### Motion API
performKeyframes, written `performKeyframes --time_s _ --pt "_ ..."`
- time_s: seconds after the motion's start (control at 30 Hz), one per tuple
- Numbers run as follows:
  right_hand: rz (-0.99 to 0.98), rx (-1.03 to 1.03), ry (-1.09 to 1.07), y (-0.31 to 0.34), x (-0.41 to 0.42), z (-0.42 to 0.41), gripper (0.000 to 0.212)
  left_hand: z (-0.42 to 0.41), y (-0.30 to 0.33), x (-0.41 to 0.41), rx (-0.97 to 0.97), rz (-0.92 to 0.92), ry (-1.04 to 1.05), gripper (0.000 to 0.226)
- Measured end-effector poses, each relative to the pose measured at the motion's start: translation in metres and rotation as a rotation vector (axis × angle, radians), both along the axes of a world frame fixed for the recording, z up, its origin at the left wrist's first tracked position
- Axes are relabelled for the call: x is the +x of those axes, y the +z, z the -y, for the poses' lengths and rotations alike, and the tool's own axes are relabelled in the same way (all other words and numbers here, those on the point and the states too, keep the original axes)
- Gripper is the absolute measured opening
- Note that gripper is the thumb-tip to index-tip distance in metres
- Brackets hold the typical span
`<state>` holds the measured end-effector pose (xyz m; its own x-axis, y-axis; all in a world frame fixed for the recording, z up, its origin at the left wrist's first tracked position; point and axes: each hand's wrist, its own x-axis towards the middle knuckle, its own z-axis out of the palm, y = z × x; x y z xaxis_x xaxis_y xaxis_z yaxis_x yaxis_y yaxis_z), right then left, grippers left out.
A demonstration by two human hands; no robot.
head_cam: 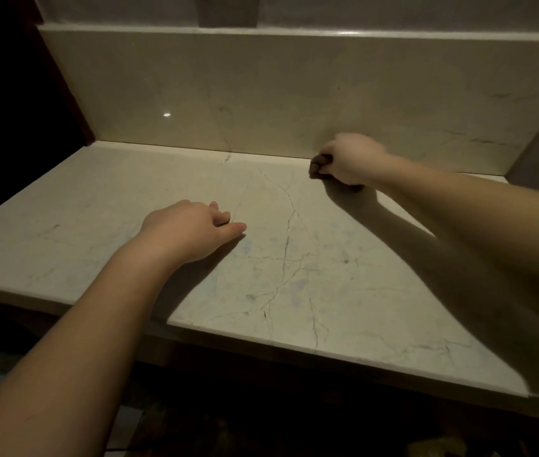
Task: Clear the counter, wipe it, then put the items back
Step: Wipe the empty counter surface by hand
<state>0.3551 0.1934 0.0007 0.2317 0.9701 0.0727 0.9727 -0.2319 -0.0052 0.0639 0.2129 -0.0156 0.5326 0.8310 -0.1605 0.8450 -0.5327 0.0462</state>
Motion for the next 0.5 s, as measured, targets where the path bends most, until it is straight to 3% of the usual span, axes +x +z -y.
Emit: performKeyframes --time_s 0.13,0.27,0.5 --pt "-0.021 0.146 -0.099 -0.016 -0.018 -0.026 0.020 0.003 -0.002 0.000 -0.004 -0.006 0.009 0.066" --pt "-0.037 0.165 -0.016 -0.021 -0.028 -0.034 0.022 0.003 0.000 0.002 -0.021 0.027 0.037 0.064" --pt "0.048 -0.092 0.340 -0.006 -0.021 0.000 0.019 0.002 0.000 0.000 -0.043 0.049 0.043 0.063"
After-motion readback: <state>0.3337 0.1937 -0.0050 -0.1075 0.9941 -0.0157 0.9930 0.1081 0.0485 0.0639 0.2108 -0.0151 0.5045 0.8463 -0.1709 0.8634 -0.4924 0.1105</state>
